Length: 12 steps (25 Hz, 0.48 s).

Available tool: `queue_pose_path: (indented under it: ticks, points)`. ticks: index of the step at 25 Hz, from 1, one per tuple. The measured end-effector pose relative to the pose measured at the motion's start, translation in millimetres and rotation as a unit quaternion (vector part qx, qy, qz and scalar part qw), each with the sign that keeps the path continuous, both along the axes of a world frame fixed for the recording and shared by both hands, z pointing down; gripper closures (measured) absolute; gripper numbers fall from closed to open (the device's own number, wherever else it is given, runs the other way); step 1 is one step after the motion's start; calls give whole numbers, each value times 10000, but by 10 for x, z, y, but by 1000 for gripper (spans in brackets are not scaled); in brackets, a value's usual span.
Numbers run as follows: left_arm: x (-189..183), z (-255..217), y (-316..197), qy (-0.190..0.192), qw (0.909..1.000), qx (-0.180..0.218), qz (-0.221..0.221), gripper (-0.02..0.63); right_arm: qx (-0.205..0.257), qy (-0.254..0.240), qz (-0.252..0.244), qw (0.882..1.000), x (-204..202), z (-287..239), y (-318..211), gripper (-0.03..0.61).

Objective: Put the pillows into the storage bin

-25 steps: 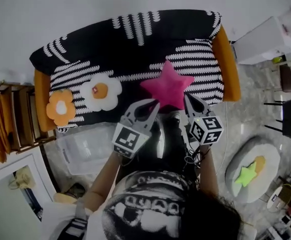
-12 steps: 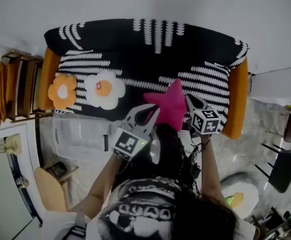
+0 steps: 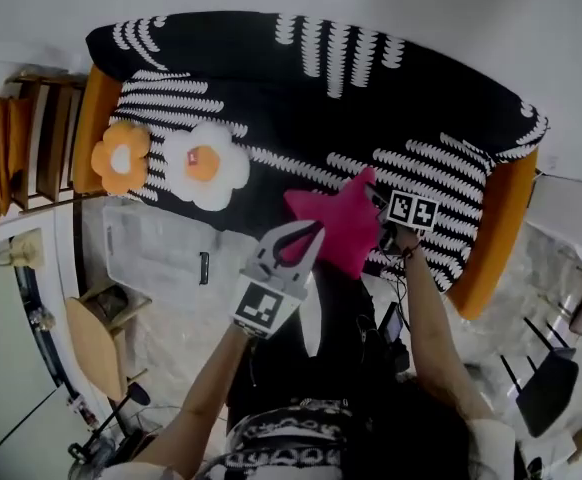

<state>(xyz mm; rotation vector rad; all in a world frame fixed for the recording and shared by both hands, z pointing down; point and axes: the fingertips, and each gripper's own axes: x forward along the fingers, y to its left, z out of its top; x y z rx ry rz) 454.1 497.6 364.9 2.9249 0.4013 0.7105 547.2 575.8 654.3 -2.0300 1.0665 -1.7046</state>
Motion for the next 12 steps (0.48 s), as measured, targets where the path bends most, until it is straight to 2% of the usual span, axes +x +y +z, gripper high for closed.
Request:
queue_pose_path:
  ticks: [3, 5, 8, 12]
  points:
    - [43, 199, -82, -246, 9995, -1, -200, 606, -272, -328, -151, 9990, 27, 463, -92, 269]
    - [32, 291, -138, -423, 9983, -84, -400, 606, -383, -508, -257, 9976, 16, 676, -151, 245]
    - [-6, 408, -194, -654, 9956, -204, -642, 606, -531, -639, -440, 9956, -2, 886, -224, 252]
    - [-53, 481, -267, -736, 9933, -204, -872, 606, -745, -511, -742, 9931, -25, 943, -263, 334]
